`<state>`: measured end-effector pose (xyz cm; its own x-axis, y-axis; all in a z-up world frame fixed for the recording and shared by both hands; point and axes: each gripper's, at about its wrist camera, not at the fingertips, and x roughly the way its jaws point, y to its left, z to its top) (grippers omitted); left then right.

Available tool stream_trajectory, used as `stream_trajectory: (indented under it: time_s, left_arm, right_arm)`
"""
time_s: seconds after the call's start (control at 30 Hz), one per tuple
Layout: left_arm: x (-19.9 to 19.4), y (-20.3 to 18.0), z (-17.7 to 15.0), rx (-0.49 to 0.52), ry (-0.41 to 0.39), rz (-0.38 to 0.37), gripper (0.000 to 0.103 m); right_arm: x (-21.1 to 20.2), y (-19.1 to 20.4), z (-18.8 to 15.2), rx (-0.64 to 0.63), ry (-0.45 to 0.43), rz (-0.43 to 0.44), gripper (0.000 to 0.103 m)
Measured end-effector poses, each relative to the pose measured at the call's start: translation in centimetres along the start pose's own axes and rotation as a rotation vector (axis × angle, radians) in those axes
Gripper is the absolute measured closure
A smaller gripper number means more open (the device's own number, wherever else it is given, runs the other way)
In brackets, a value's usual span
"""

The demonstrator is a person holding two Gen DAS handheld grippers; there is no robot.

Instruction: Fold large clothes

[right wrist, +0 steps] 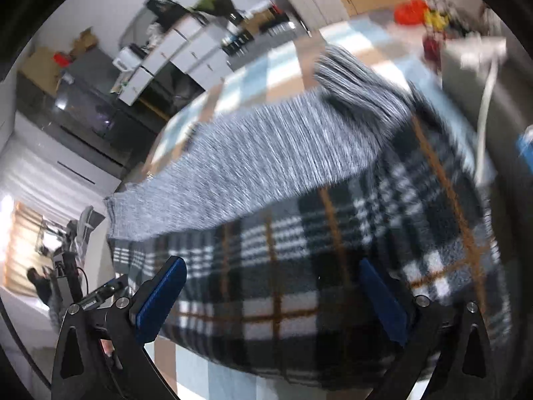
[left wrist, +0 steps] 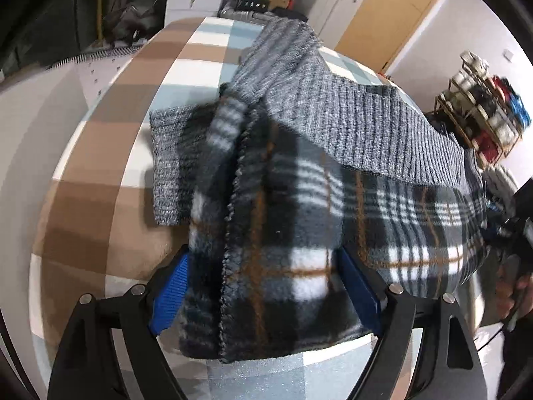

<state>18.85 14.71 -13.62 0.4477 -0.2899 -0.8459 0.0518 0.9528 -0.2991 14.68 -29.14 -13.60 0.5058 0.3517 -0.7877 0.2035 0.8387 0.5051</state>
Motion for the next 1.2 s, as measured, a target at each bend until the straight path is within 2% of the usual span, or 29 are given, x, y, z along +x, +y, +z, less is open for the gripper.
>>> stream_trajectory:
  time_s: [0.1, 0.17, 0.2, 0.27, 0.33, 0.4, 0.43, 0.47, 0.57, 0.6, 0.67, 0.7, 0.77, 0.9, 0.97, 1.0, 1.1, 1.17, 1.2]
  left_arm:
    - [-1.5, -0.5, 0.1, 0.001, -0.05, 0.054, 0.021]
    - [-3.6, -0.9, 0.1, 0.006, -0.138, 0.105, 0.021]
    - [-5.3, -1.5, 0.3, 0.025, -0.207, 0.106, 0.021]
    - [-7.5, -2.7, 0.8, 0.079, -0.304, 0.107, 0.021]
    - [-9.1, -4.6, 2.2, 0.167, -0.386, 0.075, 0.021]
    - [-9.0, -6.0, 3.8, 0.21, -0.367, -0.016, 0.02]
    - [-8.0, -6.8, 5.0, 0.227, -0.313, -0.087, 0.02]
    - [-6.9, -7.4, 5.7, 0.236, -0.271, -0.114, 0.02]
    - [-2.2, -8.8, 6.9, 0.251, -0.124, -0.088, 0.02]
    - [0.1, -8.7, 7.4, 0.245, -0.061, -0.055, 0.02]
    - [1.8, -8.1, 6.8, 0.226, 0.004, -0.029, 0.02]
    - [2.2, -7.4, 6.9, 0.207, -0.004, -0.045, 0.02]
    - [2.1, -7.1, 6.6, 0.206, -0.027, -0.07, 0.02]
    - [2.0, -7.8, 5.6, 0.268, -0.027, -0.02, 0.021]
    - [1.0, -8.7, 5.0, 0.261, -0.031, -0.003, 0.02]
    - [0.5, -8.9, 5.1, 0.26, -0.025, -0.013, 0.02]
    - [-0.5, -11.4, 4.9, 0.259, -0.006, -0.147, 0.02]
    - [-0.2, -13.2, 4.5, 0.289, 0.003, -0.166, 0.02]
    - [0.4, -14.2, 4.1, 0.311, 0.023, -0.178, 0.02]
  right_arm:
    - [0.3, 0.9, -0.3, -0.052, 0.011, -0.048, 0.0]
    - [0.1, 1.9, 0.0, -0.095, 0.046, -0.095, 0.0]
    - [-0.2, 2.1, 0.1, -0.099, 0.043, -0.098, 0.0]
    - [-1.8, 3.1, 0.9, -0.119, -0.015, -0.04, 0.0]
    - [-2.9, 3.7, 2.1, -0.143, -0.067, -0.036, 0.0]
    - [-2.9, 4.1, 3.6, -0.147, -0.075, -0.057, 0.0]
    - [-2.5, 4.2, 4.3, -0.145, -0.068, -0.068, 0.0]
    - [-2.0, 4.2, 5.3, -0.14, -0.057, -0.093, 0.0]
    - [0.2, 3.3, 7.3, -0.117, -0.023, -0.158, 0.0]
    - [1.0, 2.8, 7.8, -0.104, -0.004, -0.182, 0.0]
    - [3.4, 1.1, 8.7, -0.047, 0.09, -0.237, 0.0]
    - [4.5, 0.0, 8.7, -0.021, 0.138, -0.234, 0.0]
    - [4.7, 0.1, 8.7, -0.064, 0.12, -0.244, 0.0]
    - [4.7, 0.5, 8.3, -0.096, 0.124, -0.261, 0.0]
    - [3.1, 0.8, 7.8, -0.079, 0.078, -0.227, 0.0]
    - [2.2, 1.3, 7.8, -0.082, 0.056, -0.208, 0.0]
    - [0.5, 4.3, 6.6, -0.157, 0.015, -0.119, 0.0]
    - [1.2, 6.3, 5.7, -0.214, 0.067, -0.132, 0.0]
    - [2.5, 7.0, 5.3, -0.225, 0.131, -0.155, 0.0]
